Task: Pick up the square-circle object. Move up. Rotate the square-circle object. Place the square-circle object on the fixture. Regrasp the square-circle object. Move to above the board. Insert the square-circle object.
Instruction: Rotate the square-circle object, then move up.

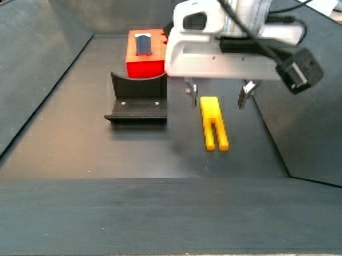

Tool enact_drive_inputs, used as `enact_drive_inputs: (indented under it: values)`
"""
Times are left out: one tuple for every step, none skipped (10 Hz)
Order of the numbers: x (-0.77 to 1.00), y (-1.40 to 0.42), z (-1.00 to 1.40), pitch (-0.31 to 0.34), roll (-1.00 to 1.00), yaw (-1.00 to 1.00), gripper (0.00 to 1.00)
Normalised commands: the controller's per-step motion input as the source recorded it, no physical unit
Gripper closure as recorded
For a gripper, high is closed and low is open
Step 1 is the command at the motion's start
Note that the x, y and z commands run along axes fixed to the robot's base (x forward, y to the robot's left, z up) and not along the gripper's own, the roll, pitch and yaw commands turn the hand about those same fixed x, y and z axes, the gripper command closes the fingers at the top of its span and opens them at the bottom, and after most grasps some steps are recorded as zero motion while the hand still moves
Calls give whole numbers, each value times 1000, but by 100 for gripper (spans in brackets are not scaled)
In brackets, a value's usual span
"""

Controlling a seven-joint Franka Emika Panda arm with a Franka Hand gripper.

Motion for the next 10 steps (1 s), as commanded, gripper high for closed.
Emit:
enact_drive_inputs:
  values:
    - [52, 10, -807, -56, -105, 0, 0]
    - [48, 9, -704, -58, -117, 3, 0]
    - [41, 13, -572, -67, -130, 7, 0]
    - [42, 15, -506, -74, -135, 7, 0]
    - [34, 17, -388, -81, -146, 7, 0]
    - [31, 18, -301, -91, -152, 7, 0]
    - [29, 19, -188, -98, -163, 10, 0]
    - [0, 0, 0, 0, 0, 0, 100]
    - [0, 0, 833, 0, 0, 0, 100]
    - [-4, 0, 826, 3, 0, 0, 100]
